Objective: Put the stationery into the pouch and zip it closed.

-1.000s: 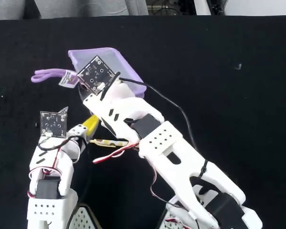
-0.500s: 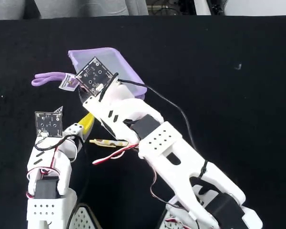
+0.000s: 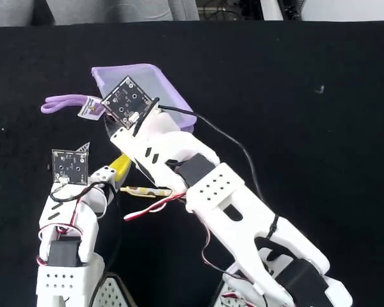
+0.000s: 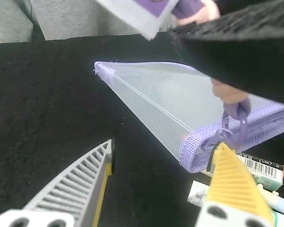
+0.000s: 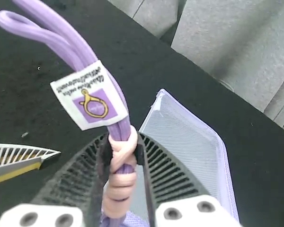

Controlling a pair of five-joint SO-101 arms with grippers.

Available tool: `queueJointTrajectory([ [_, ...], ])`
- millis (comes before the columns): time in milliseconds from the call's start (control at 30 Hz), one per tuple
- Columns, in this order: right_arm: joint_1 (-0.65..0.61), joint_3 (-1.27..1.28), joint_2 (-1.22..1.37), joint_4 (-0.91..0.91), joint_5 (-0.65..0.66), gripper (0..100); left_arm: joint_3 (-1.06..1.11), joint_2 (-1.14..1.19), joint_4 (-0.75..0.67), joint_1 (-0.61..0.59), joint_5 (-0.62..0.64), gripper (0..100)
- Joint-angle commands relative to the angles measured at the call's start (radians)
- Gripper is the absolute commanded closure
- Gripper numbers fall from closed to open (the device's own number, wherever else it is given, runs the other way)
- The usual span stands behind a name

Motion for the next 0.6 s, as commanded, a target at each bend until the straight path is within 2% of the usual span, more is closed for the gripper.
queueJointTrajectory([
  [0,-0.017,-0.01,-0.054,-0.02,-0.002,98.8,0.019,-0.006,-0.021,0.007,0.011,67],
  [300,-0.018,-0.01,-0.064,-0.005,-0.003,98.8,0.019,-0.006,-0.018,0.005,0.011,67],
  [433,-0.057,-0.005,-0.145,0.057,-0.012,98.8,0.019,-0.006,-0.018,0.005,0.011,67],
  [567,-0.06,0.064,-0.22,0.023,-0.023,98.8,0.019,-0.006,-0.018,0.005,0.011,67],
])
